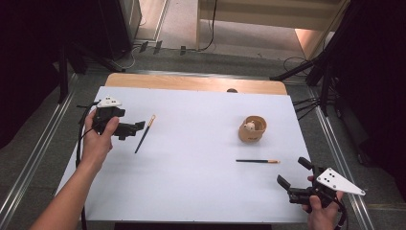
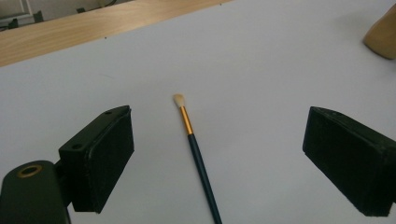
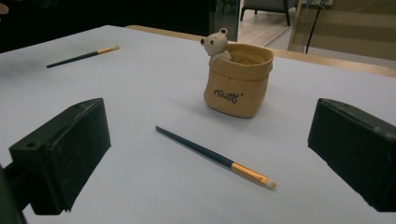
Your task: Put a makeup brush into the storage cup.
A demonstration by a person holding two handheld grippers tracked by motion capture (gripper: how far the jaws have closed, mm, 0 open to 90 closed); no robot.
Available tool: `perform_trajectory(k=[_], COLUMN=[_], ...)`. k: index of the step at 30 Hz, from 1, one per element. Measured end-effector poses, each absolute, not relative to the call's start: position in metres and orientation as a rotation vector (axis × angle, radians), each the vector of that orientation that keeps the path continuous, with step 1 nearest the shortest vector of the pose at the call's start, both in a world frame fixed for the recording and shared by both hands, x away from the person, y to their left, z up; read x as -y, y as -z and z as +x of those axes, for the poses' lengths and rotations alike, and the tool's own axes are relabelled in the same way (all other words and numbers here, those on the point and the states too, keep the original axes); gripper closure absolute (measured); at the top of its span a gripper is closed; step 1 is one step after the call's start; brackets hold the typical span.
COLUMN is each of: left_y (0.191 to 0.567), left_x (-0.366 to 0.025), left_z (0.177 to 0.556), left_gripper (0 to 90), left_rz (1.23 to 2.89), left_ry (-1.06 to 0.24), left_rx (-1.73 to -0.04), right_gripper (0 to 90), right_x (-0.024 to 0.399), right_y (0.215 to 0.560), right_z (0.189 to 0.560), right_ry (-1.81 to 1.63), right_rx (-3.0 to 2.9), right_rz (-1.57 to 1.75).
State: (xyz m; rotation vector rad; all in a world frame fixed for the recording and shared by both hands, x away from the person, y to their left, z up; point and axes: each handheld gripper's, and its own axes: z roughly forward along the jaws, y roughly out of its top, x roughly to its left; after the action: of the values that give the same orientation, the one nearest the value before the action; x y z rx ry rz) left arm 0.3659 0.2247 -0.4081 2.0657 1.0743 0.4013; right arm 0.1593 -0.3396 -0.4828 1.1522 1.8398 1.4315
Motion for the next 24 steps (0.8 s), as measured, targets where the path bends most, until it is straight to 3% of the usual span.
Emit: perform_trajectory(k=[10, 24], left_y=[0.41, 0.413], left_x=[-0.207, -0.196], left_z=[0.384, 0.403], left_gripper=[11.7, 14.4], left_rz=[2.247, 2.35], left_ry=[-0.424, -0.356], left_rx=[-1.102, -1.189], right_gripper=[0.0, 0.0], right_x=[0.339, 0.339], right_y=[0.484, 0.485], right_z=[0.16, 0.16], right_ry=[-1.424, -1.418], right_rx=[-1.842, -1.849], right_rz=[1.158, 1.161])
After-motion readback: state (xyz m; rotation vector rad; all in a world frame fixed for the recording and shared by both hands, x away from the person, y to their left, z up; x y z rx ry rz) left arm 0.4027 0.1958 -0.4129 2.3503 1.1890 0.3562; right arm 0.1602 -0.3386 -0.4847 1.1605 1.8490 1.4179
